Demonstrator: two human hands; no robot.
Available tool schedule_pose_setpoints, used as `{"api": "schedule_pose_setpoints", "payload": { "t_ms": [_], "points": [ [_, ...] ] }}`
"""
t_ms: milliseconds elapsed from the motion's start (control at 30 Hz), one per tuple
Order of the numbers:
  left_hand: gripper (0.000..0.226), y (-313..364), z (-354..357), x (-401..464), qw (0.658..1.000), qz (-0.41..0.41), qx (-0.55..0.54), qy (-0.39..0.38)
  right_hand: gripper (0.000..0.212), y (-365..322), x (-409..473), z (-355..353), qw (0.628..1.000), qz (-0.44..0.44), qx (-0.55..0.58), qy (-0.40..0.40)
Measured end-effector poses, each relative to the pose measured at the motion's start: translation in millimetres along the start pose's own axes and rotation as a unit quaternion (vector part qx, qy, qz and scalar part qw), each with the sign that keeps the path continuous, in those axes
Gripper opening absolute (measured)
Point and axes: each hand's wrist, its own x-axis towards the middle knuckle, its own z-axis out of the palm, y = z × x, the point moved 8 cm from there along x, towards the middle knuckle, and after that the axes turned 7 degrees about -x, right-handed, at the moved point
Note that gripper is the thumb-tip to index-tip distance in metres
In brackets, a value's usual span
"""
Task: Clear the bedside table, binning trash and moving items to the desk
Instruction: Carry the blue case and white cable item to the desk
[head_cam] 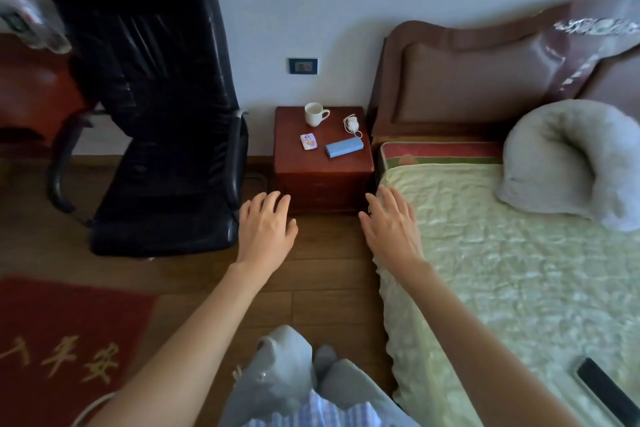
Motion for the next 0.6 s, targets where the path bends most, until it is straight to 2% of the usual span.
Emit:
{"api": "schedule_pose_setpoints", "payload": {
  "t_ms": [467,600],
  "points": [
    [0.045,-46,67,221,0.999,0.006,-0.015,-0.033,0.046,32,210,61,0.996,0.055,0.029,-0.064],
    [0.046,-58,76,282,0.999,0.013,-0.006,-0.040,0.044,41,270,72,0.995,0.073,0.040,-0.054]
  ]
}}
